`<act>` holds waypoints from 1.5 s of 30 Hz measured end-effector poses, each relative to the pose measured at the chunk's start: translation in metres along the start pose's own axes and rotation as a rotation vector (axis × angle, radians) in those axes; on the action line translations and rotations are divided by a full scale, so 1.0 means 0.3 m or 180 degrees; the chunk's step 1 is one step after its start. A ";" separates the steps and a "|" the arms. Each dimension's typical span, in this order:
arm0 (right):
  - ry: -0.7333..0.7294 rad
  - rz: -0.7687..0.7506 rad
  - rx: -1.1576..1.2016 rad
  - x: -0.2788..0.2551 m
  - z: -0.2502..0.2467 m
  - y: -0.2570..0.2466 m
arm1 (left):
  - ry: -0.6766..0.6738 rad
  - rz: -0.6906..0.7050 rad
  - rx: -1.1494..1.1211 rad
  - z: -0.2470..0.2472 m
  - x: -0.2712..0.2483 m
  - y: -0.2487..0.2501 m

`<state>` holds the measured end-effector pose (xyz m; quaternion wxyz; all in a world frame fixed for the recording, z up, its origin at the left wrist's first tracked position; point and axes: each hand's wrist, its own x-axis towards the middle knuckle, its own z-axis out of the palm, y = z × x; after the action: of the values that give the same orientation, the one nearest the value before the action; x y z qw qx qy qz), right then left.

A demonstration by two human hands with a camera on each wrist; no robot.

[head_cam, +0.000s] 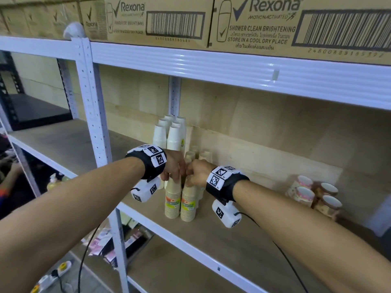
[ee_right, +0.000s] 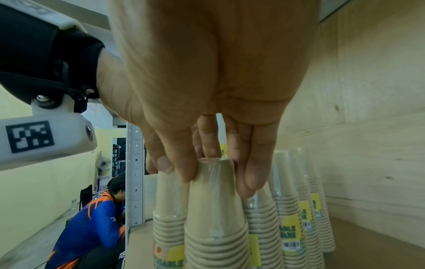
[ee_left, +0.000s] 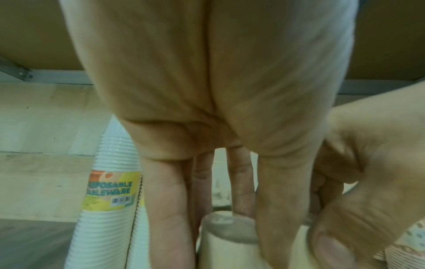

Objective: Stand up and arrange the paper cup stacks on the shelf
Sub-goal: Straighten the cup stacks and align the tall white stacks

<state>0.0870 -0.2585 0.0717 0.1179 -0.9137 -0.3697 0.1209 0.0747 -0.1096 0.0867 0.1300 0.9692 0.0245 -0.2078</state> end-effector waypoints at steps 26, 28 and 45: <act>0.0441 0.0931 0.0206 -0.085 -0.082 0.277 | -0.0029 0.0711 0.0169 -0.047 0.111 0.299; 0.0503 0.1076 0.0176 -0.105 -0.096 0.322 | 0.0064 0.0804 0.0148 -0.052 0.140 0.337; 0.1392 0.1896 -0.0129 -0.111 -0.171 0.685 | 0.1084 0.1424 0.0346 -0.084 0.441 0.595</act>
<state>0.2124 -0.4321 0.0618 0.1357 -0.9876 -0.0559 -0.0555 0.2235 -0.2760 0.0979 0.1145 0.9770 -0.1796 -0.0092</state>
